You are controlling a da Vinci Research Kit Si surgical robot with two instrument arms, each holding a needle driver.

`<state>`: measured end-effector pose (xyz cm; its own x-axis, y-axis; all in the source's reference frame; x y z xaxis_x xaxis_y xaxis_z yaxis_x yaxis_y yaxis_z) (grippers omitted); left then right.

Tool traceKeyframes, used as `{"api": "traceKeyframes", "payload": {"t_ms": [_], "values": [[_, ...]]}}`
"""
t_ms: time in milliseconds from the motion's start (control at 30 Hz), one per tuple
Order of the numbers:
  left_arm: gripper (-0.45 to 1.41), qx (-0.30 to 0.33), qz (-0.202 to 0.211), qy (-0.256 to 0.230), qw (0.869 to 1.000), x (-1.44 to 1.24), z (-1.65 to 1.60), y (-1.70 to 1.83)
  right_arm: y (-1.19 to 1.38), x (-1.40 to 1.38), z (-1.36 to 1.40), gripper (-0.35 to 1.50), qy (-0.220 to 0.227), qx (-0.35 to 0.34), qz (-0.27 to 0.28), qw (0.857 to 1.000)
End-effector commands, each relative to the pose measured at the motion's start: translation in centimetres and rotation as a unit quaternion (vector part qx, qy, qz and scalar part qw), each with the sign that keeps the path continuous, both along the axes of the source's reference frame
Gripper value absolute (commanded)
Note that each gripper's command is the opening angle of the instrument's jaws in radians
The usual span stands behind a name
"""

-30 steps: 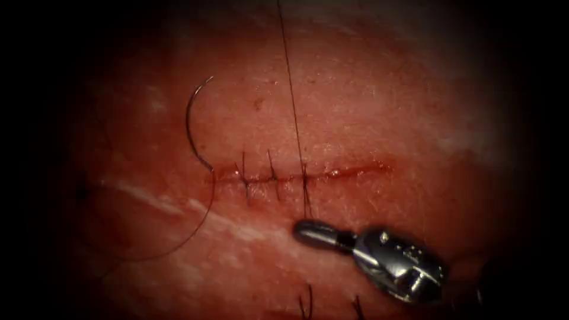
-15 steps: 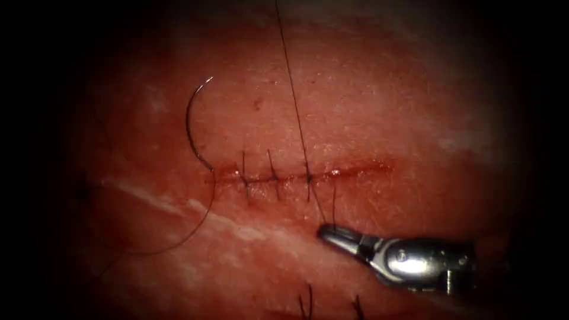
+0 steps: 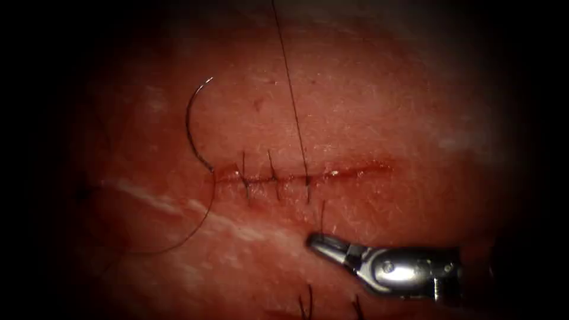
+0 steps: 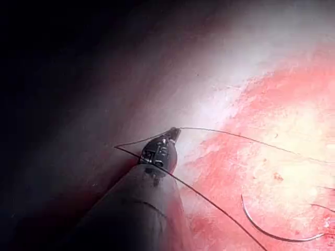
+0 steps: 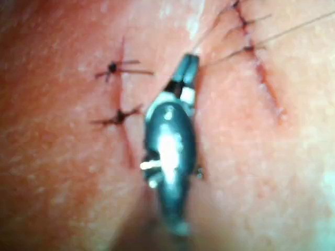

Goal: Wound Closure

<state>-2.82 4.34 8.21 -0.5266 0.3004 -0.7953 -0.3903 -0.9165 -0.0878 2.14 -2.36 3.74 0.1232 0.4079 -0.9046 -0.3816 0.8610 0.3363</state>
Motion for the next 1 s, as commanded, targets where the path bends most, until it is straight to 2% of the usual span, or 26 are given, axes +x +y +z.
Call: {"api": "traceKeyframes", "payload": {"t_ms": [33,67,133,333,500,667,767,867,1000], "values": [[-0.45,0.003,0.003,-0.005,1.000,-0.05,-0.01,-0.03,-0.08,-0.02,0.01,0.64,0.005,0.001,0.004,1.000],[-0.45,0.007,0.005,-0.010,1.000,-0.06,-0.11,-0.09,-0.05,-0.06,-0.02,0.99,0.010,0.001,0.006,1.000],[-0.45,0.010,0.010,-0.015,1.000,-0.08,-0.26,-0.15,-0.01,-0.13,-0.06,1.08,0.011,0.003,0.005,1.000],[-0.45,0.010,0.023,-0.024,0.999,-0.07,-0.80,-0.26,0.15,-0.47,-0.15,1.08,0.014,0.050,-0.011,0.999],[-0.45,0.000,0.031,-0.038,0.999,-0.09,-1.42,-0.34,0.39,-0.69,-0.15,1.11,0.004,0.102,-0.019,0.995],[-0.45,-0.008,0.041,-0.046,0.998,-0.14,-2.05,-0.42,0.70,-0.62,-0.16,1.35,0.012,0.132,-0.014,0.991],[-0.45,-0.011,0.044,-0.052,0.998,-0.17,-2.38,-0.48,0.89,-0.56,-0.16,1.25,0.031,0.139,-0.034,0.989],[-0.45,-0.011,0.047,-0.059,0.997,-0.24,-2.61,-0.57,1.02,-0.43,-0.10,1.26,0.025,0.149,-0.051,0.987],[-0.45,-0.012,0.049,-0.061,0.997,-0.31,-2.70,-0.68,1.11,-0.26,0.01,1.26,0.026,0.150,-0.083,0.985]]}}
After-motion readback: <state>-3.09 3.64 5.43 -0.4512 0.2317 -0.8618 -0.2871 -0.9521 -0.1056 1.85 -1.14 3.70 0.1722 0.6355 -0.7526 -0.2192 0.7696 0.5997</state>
